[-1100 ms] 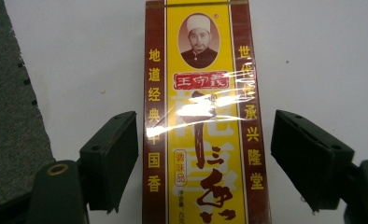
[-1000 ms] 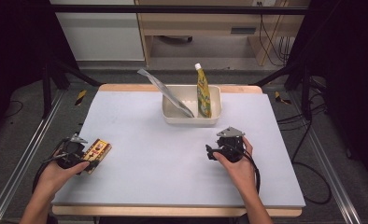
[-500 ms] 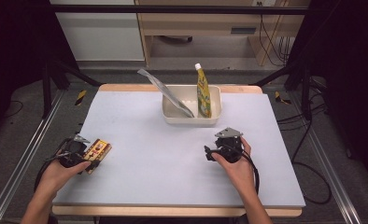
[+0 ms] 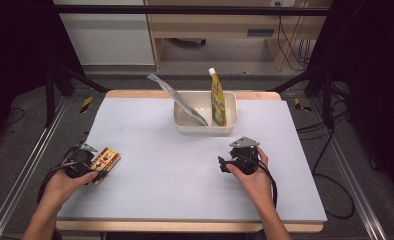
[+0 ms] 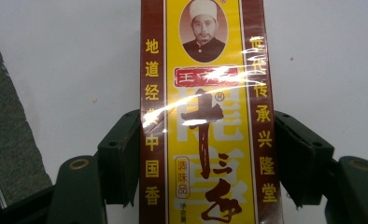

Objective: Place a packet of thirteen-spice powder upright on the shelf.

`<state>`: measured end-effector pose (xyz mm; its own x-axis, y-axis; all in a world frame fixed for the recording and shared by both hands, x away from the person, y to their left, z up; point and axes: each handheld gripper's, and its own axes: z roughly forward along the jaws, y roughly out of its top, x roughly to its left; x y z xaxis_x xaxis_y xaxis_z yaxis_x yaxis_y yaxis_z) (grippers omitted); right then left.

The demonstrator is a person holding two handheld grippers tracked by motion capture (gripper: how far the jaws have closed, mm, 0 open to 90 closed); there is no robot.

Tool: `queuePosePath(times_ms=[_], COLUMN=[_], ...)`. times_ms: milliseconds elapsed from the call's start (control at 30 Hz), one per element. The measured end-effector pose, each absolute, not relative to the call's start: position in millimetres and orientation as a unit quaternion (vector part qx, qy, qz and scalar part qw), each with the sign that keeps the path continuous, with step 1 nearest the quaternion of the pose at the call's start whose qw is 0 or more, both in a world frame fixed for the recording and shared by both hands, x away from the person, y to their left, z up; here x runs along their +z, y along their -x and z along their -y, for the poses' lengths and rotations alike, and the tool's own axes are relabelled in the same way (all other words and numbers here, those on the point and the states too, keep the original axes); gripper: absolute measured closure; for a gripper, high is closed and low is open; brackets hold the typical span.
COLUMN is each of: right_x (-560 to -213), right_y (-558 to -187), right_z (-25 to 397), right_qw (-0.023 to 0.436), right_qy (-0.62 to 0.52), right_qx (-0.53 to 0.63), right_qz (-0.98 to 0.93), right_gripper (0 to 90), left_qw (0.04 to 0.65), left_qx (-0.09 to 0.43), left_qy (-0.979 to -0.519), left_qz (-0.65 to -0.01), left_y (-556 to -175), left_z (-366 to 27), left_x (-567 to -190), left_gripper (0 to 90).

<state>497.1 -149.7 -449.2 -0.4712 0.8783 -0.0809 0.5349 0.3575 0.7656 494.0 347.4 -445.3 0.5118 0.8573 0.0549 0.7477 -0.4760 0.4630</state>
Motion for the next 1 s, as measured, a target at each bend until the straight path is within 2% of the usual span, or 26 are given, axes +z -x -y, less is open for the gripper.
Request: queuePosePath(times_ms=[467,833,1000], right_x=[-446.9,-423.2,-415.6], right_y=[-495.4,-490.4,-484.3], right_z=[149.4,157.9,164.5], right_qw=[0.253,0.257,0.248], right_qy=[-0.450,-0.454,-0.453], right_qx=[0.351,0.390,0.407], right_qz=[-0.781,-0.759,-0.753], right_gripper=[15.3,16.3,16.3], left_qw=[0.245,0.241,0.241], left_qx=[0.170,0.187,0.194], left_qy=[-0.863,-0.897,-0.902], left_qz=[-0.408,-0.321,-0.301], left_y=[-485.1,-493.1,-502.5], left_z=[-311.4,-237.2,-213.2], left_x=[-422.6,-417.9,-414.5], left_gripper=[31.9,31.9,31.9])
